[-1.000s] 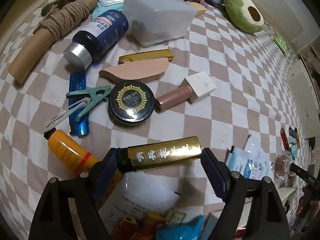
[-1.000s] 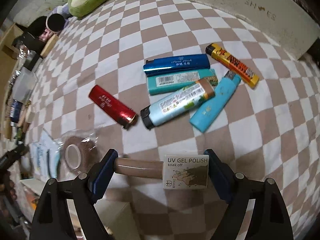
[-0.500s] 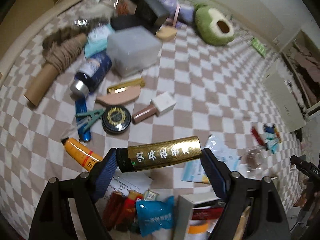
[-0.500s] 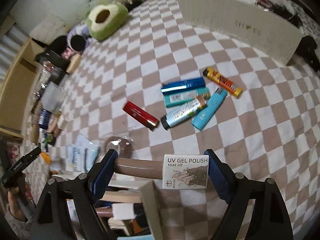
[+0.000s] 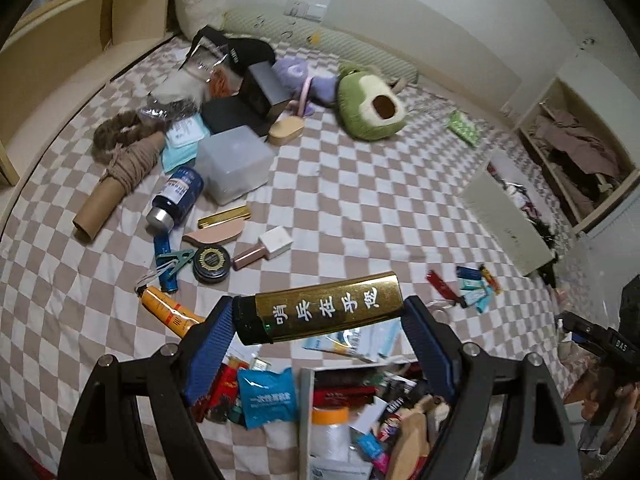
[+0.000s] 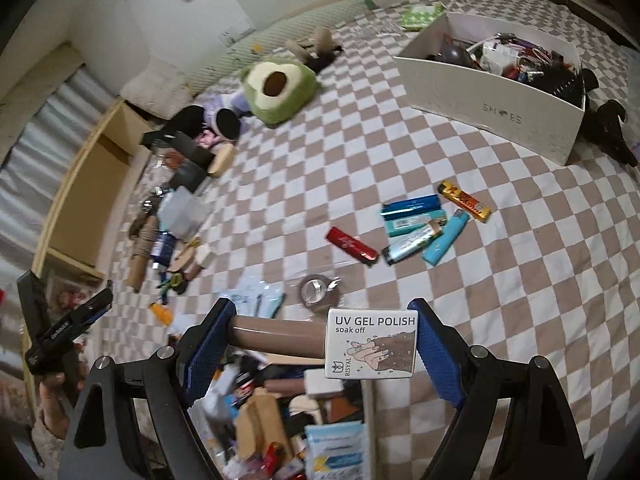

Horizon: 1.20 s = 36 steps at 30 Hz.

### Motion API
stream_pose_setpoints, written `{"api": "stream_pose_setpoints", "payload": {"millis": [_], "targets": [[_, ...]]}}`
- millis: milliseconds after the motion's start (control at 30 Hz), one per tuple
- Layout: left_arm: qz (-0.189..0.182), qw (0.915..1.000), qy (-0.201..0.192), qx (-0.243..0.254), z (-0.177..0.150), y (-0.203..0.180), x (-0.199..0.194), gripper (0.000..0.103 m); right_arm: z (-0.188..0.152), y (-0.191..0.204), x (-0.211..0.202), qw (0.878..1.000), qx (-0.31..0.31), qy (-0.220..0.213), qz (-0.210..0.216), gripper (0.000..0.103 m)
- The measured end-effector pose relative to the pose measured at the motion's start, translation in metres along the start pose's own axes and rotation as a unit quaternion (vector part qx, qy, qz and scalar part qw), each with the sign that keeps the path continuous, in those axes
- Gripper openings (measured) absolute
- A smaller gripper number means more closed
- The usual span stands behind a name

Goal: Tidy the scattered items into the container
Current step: 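Lift both held items and carry them over the white box, then lower the polish kit and gold tube into the box and open both tools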

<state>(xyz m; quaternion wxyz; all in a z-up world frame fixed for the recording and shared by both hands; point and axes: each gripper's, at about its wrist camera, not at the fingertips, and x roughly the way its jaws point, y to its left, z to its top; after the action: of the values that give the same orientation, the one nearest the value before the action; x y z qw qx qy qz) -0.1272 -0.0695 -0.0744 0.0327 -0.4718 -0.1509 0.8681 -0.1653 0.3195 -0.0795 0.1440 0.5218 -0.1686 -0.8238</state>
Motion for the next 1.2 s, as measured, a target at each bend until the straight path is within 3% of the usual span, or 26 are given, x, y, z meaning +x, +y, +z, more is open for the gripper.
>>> {"api": "stream_pose_setpoints", "payload": {"millis": [200,533,833,1000,1200], "targets": [[-0.038,0.9991,0.015,0.01,-0.016,-0.016,-0.014,0.083,-0.018,0.017,-0.011,0.999,-0.021,0.011,0.024,0.087],[-0.069,0.9936,0.065,0.06,-0.061,-0.046,-0.015,0.083,-0.064,0.042,-0.011,0.995,-0.044,0.059,0.068,0.087],[-0.079,0.986,0.109,0.098,-0.097,-0.063,-0.005,0.083,-0.102,0.055,-0.003,0.989,-0.071,0.104,0.076,0.087],[-0.077,0.9834,0.124,0.108,-0.108,-0.065,0.001,0.083,-0.12,0.057,0.018,0.981,-0.069,0.155,0.09,0.087],[-0.071,0.9804,0.145,0.114,-0.118,-0.062,0.011,0.083,-0.137,0.058,0.052,0.973,-0.076,0.21,0.064,0.087]]}}
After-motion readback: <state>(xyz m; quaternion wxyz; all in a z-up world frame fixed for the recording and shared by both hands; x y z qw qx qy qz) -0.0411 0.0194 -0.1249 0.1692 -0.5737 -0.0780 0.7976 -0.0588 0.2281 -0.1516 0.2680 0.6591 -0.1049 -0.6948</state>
